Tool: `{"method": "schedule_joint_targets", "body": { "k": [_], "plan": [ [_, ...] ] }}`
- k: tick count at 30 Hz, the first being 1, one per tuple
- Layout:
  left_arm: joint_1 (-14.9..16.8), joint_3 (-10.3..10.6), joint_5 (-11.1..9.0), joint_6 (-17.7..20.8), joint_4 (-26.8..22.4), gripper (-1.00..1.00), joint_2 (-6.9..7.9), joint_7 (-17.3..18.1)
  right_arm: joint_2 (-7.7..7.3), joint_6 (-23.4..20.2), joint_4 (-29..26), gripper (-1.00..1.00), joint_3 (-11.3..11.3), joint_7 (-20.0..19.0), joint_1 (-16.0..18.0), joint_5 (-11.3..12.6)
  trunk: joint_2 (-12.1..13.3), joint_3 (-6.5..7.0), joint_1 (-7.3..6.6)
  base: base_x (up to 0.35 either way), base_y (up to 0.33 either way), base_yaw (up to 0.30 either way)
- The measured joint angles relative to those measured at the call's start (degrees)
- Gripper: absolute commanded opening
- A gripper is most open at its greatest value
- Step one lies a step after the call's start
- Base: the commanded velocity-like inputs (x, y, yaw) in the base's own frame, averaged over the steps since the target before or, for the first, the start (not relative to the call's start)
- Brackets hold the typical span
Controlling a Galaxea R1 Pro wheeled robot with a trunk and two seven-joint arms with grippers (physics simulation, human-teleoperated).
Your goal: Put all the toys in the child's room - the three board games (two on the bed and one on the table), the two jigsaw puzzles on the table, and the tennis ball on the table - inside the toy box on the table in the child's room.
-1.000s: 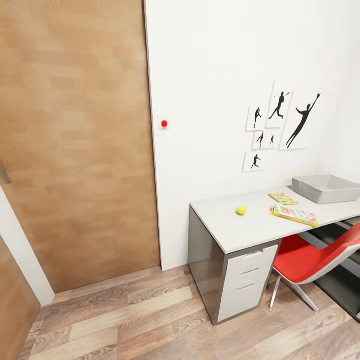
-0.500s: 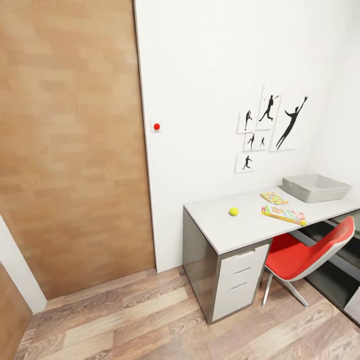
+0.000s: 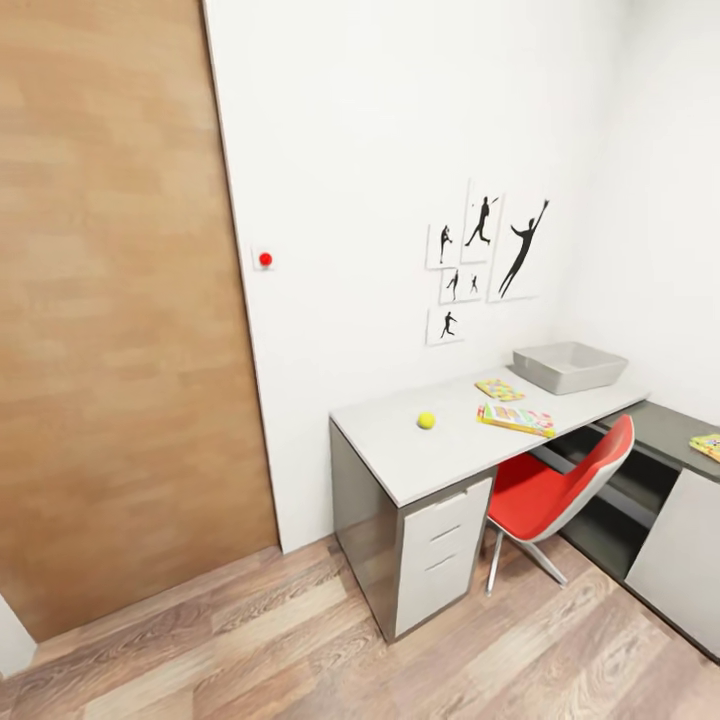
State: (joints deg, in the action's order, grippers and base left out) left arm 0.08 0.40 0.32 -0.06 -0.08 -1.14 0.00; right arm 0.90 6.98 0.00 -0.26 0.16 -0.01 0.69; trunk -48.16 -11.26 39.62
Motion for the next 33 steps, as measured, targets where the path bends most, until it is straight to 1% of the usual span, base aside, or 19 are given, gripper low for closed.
{"method": "schedule_joint_targets", "body": {
  "k": [33],
  "plan": [
    [0.0,-0.1,0.1,0.0,0.0,1.0,0.09,0.0,-0.38,-0.2,0.0,1.0,-0.1,0.0,0.0,0.0,13.3,5.82,-7.26,0.0,0.0,-0.285]
  ]
}}
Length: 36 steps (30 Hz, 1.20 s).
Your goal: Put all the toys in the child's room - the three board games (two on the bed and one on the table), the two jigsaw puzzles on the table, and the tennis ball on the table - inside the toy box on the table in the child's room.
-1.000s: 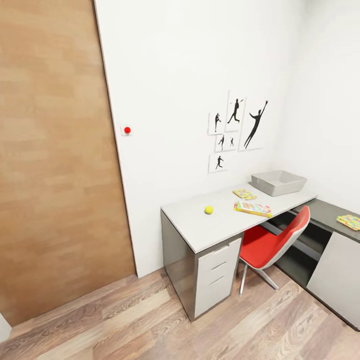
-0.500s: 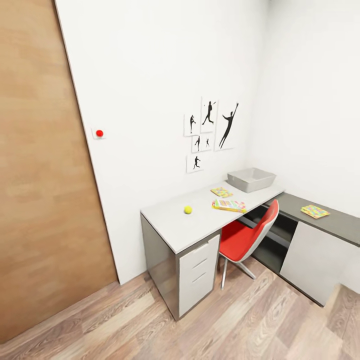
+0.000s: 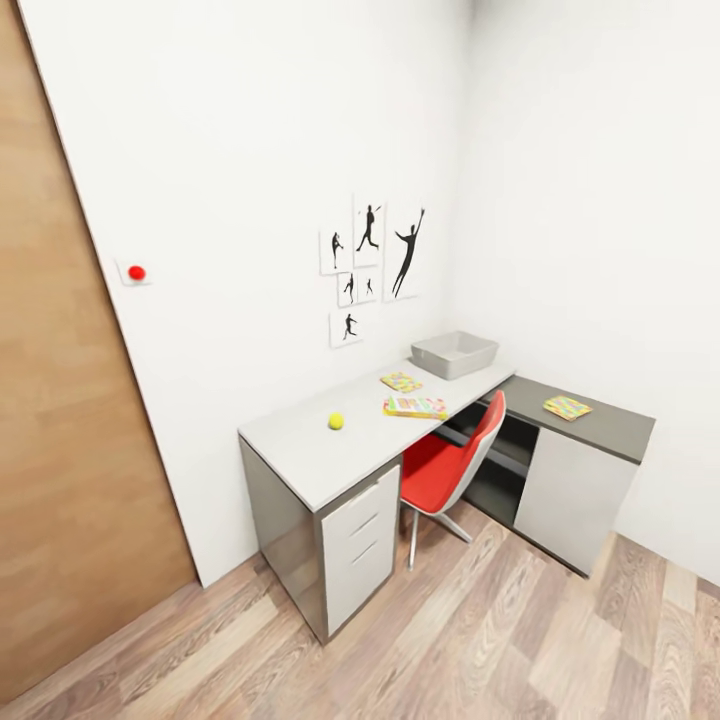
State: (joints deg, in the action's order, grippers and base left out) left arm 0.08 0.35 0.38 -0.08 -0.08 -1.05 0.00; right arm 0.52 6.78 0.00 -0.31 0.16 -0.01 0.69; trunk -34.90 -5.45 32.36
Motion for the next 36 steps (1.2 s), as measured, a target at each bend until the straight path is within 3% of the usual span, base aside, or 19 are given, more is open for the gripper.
{"method": "schedule_joint_targets", "body": {
  "k": [13,26,29,36],
  "plan": [
    [0.0,-0.2,0.0,-1.0,-0.8,1.0,0.53,0.0,0.0,0.1,0.0,1.0,-0.1,0.0,0.0,0.3,5.2,1.9,-2.86,0.0,0.0,-0.274],
    [0.5,-0.3,0.0,0.0,-8.6,1.0,0.89,0.1,-0.41,-0.3,-0.1,1.0,-0.4,-0.2,0.7,0.9,10.5,3.48,-5.72,0.0,0.0,-0.21],
    [1.2,-0.3,0.0,1.0,-10.2,1.0,0.93,0.1,-0.62,-0.7,-0.2,1.0,-0.5,-0.3,2.3,1.0,11.7,3.78,-6.39,0.0,0.0,-0.168],
    [6.8,-0.5,0.0,9.2,-14.0,1.0,0.7,0.3,-1.22,-5.4,-0.3,1.0,-0.6,-0.5,9.1,3.5,12.1,3.43,-6.61,0.0,0.0,-0.162]
  ]
}}
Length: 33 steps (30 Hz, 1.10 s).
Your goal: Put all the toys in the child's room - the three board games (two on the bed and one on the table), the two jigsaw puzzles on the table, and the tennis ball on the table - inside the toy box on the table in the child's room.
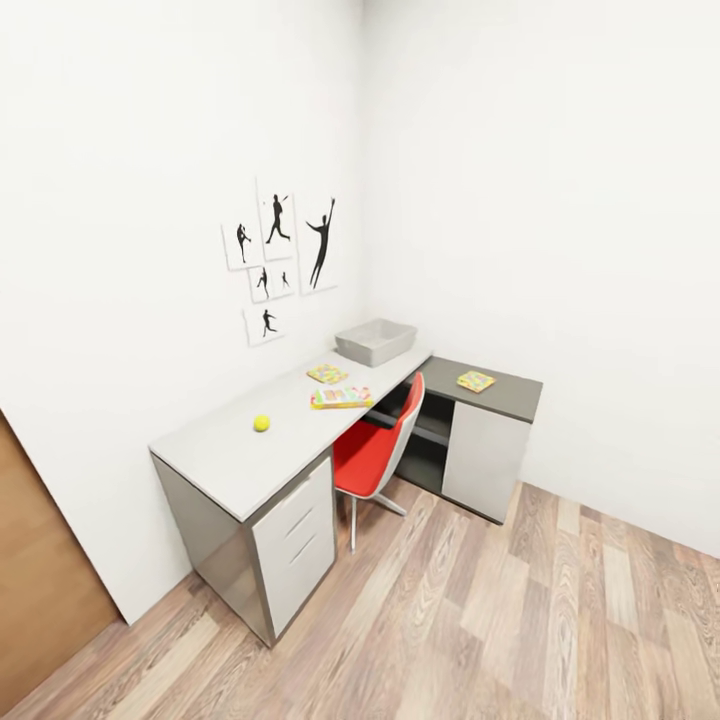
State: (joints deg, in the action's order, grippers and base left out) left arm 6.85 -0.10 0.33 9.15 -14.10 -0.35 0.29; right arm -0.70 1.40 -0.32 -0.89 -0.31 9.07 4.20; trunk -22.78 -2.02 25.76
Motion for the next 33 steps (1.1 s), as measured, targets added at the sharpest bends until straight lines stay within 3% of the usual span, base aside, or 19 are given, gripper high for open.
{"method": "schedule_joint_targets", "body": {
  "k": [4,11,15,16,22,33],
  "plan": [
    [3.9,-0.1,-0.2,5.9,-2.2,1.0,-0.2,0.2,-0.5,-3.7,0.0,1.0,0.0,-0.1,4.6,3.3,0.0,-0.32,0.0,0.0,0.0,-0.159],
    [10.3,-0.2,-0.5,14.5,-6.4,1.0,-1.31,0.4,-2.75,-10.4,0.0,1.0,0.0,-0.2,12.4,11.3,0.0,-0.89,0.0,0.0,0.0,-0.159],
    [13.1,-0.2,-0.6,16.8,-8.2,1.0,-2.51,0.4,-4.36,-13.4,-0.1,1.0,0.0,-0.2,15.9,16.4,0.0,-1.22,0.0,0.0,0.0,-0.158],
    [14.5,-0.2,-0.6,17.3,-8.8,1.0,-3.31,0.4,-5.2,-14.6,-0.2,1.0,0.0,-0.2,17.1,19.4,0.0,-1.28,0.0,0.0,0.0,-0.158],
    [17.5,-0.2,-0.6,18.1,-9.8,1.0,-5.15,0.3,-7.06,-15.9,-0.4,1.0,0.1,-0.3,18.8,26.4,0.0,-1.79,-0.01,0.0,0.0,-0.157],
    [18.6,-0.3,-0.6,18.3,-11.4,1.0,-6.2,0.3,-7.72,-15.7,-0.4,1.0,0.3,-0.3,18.6,28.6,0.0,-2.69,0.0,0.0,0.0,-0.154]
  ]
}}
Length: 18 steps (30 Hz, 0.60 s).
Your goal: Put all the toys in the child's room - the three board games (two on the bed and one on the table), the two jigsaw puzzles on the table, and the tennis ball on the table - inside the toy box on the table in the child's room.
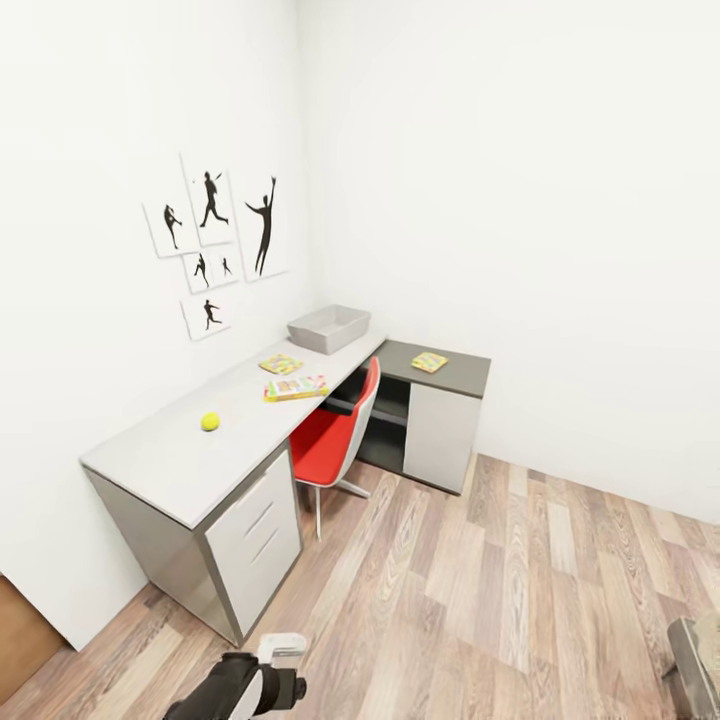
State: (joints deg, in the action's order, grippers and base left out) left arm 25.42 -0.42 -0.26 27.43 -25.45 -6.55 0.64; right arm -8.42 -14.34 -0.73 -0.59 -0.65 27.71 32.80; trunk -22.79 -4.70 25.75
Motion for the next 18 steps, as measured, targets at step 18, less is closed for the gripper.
{"method": "schedule_joint_targets", "body": {
  "k": [18],
  "plan": [
    [0.1,-0.2,-0.1,-0.4,0.2,1.0,-0.76,2.5,0.09,0.0,0.0,1.0,0.5,-8.2,-0.1,-0.4,0.0,-1.41,0.0,0.0,0.0,-0.095]
  ]
}}
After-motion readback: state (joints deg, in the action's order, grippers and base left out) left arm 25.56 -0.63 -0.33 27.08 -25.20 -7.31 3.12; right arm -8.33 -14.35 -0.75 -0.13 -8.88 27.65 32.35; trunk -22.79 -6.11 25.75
